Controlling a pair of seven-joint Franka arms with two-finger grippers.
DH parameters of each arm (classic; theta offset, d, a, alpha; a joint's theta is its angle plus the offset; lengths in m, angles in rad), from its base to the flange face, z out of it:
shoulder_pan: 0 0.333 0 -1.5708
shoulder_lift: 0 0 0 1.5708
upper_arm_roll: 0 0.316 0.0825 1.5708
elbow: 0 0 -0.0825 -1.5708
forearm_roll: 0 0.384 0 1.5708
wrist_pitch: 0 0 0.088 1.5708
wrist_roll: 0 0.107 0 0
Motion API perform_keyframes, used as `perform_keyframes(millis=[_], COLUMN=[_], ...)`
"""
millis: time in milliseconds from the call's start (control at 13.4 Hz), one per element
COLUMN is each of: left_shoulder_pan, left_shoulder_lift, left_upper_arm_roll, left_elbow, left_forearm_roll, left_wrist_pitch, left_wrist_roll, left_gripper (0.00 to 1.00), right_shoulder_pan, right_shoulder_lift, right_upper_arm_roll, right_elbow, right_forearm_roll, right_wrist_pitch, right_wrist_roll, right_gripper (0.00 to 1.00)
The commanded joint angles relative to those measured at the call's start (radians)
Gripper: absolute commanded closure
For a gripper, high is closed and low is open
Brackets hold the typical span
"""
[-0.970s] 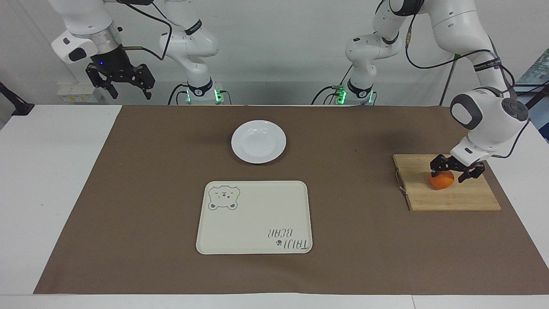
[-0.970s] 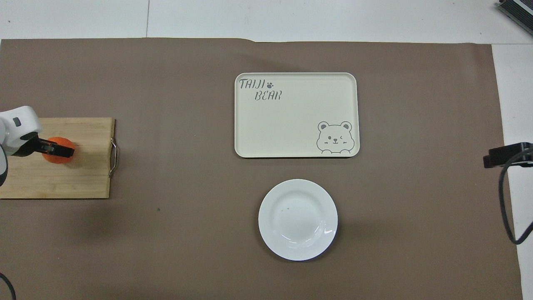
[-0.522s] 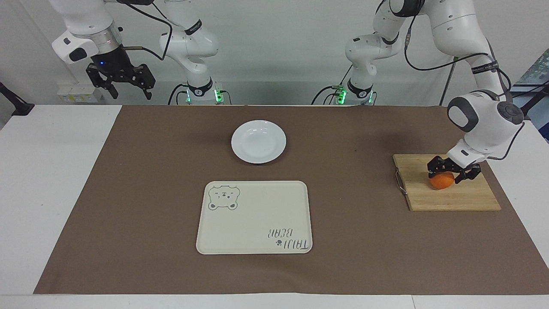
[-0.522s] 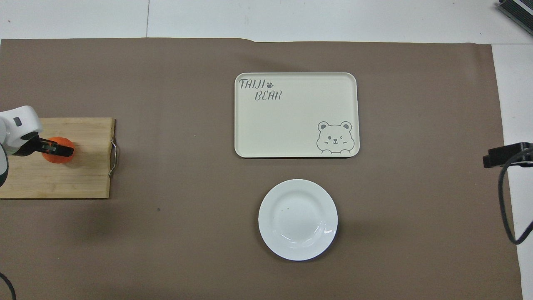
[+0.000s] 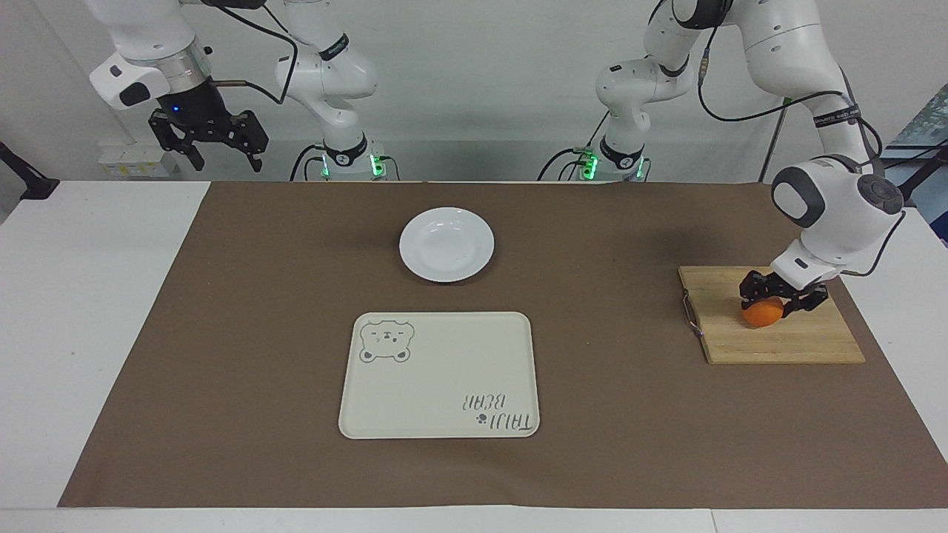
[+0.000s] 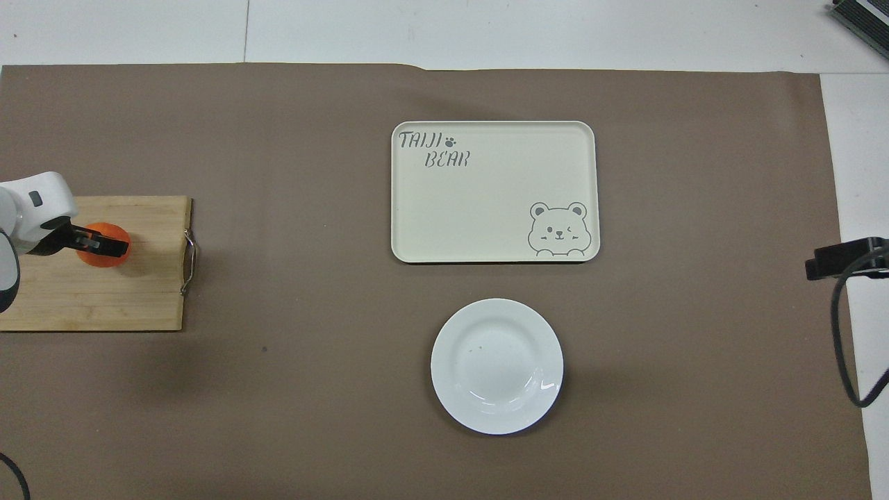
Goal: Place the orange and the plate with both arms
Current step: 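Lower the left gripper onto the orange and close it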
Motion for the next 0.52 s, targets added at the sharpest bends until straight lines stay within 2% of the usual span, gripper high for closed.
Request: perform_keyframes(millis=[0, 299, 448], left_shoulder_pan=[-0.051, -0.183, -0.27], left_shoulder_lift=[-0.055, -0.082, -0.084], left_upper_arm_roll=[0.008, 0.008, 0.008], left_elbow=[-0.012, -0.012, -0.015], left_forearm_roll=[-0.017, -0.017, -0.017], left_wrist_pitch=[-0.022, -0.117, -0.119], left_wrist_roll=[0.009, -0.007, -0.143], left_gripper=[1.0, 1.0, 1.0], right_shoulder_pan=[-0.006, -0.007, -0.006], right_shoulder_lift=[-0.007, -0.007, -0.007], right_upper_arm_roll=[0.004, 0.004, 0.004], right_elbow=[-0.008, -0.008, -0.008], right_forearm_roll=[0.008, 0.008, 0.008], right_wrist_pitch=[0.009, 0.009, 0.009], right_wrist_roll=[-0.003, -0.003, -0.003], right_gripper=[0.0, 0.0, 0.0])
